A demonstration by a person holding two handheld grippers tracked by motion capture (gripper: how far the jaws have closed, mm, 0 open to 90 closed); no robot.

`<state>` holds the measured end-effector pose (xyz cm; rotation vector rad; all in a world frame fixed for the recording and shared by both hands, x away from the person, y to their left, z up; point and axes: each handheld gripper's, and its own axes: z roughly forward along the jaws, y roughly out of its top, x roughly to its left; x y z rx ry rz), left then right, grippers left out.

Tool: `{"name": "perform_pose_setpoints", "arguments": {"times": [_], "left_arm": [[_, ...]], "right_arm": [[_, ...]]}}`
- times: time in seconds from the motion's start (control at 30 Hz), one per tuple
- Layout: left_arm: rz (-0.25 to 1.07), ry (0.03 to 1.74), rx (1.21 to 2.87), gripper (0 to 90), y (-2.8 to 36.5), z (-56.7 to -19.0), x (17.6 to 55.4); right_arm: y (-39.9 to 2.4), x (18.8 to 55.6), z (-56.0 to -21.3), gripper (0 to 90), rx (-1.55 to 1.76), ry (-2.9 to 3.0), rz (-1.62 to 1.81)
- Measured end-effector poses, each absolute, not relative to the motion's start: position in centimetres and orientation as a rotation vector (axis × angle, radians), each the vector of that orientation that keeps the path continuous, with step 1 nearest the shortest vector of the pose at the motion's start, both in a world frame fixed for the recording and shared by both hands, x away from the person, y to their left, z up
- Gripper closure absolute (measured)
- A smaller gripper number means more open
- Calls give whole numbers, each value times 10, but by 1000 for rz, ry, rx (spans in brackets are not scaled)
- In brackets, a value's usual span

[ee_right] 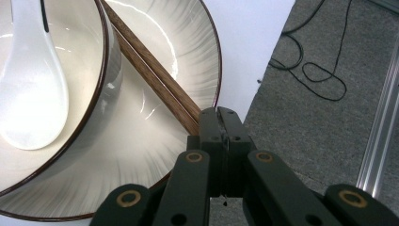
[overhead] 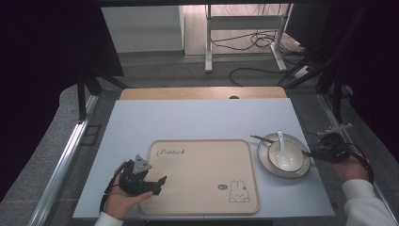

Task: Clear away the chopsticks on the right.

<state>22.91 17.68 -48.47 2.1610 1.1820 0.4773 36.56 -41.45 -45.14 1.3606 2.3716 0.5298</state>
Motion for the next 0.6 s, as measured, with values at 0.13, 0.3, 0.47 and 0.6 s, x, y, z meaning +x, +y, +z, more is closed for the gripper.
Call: {"name": "perform_pose_setpoints", "arguments": {"times": [0.13, 0.3, 0.47, 0.6], "left_arm": [[476, 1182, 2162, 120, 177, -485, 229], [478, 1182, 2163, 121, 178, -485, 229], [480, 1180, 2167, 120, 178, -486, 229], [481, 1179, 2169, 120, 177, -486, 229]], "right_arm": [[-415, 365, -452, 893, 1351, 2373, 532], [-414, 367, -451, 893, 1354, 2386, 523], [-415, 369, -452, 893, 1358, 2383, 529], [-414, 369, -452, 893, 1359, 2385, 530]]}}
